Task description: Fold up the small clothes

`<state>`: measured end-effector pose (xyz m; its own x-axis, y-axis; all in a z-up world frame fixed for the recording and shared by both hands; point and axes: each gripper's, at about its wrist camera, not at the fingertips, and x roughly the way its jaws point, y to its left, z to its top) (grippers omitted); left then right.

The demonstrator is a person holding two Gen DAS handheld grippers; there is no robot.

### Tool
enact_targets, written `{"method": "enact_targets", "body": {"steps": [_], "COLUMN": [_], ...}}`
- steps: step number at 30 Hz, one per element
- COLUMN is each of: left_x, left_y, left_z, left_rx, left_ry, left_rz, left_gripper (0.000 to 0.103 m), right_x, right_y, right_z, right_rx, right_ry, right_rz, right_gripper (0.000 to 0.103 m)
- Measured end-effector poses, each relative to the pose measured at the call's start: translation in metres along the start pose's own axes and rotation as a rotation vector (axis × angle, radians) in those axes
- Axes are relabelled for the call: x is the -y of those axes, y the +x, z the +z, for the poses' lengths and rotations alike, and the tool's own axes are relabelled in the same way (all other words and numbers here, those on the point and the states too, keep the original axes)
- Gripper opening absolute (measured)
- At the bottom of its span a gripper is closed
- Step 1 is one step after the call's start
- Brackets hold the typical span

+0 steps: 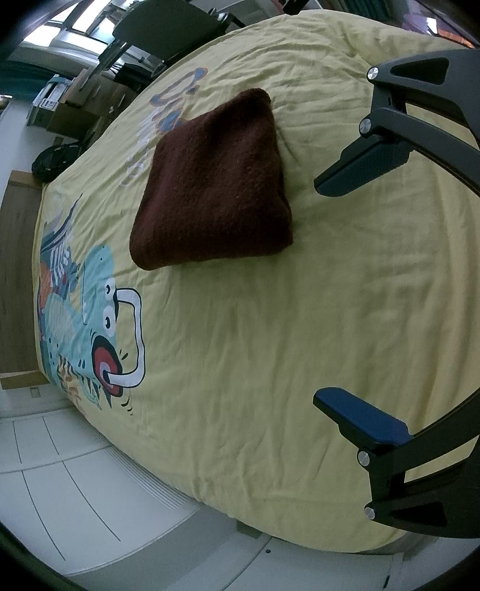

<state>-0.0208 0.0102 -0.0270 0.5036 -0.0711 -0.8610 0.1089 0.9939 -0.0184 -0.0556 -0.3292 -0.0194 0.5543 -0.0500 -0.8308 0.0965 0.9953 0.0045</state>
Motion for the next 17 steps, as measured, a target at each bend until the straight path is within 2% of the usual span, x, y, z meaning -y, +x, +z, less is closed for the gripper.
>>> {"method": "enact_targets", "body": {"steps": [17], "left_x": [0.0035], "left_y": [-0.0021], "left_z": [0.0009], "left_rx": [0.006], "left_ry": [0.01], "left_rz": [0.01], "left_gripper": [0.102], "right_x": [-0.0001], "right_y": [0.0009], "right_z": [-0.002], "right_rx": [-0.006], "right_ry": [-0.001], "right_rz": [0.002], "right_gripper": [0.103]}}
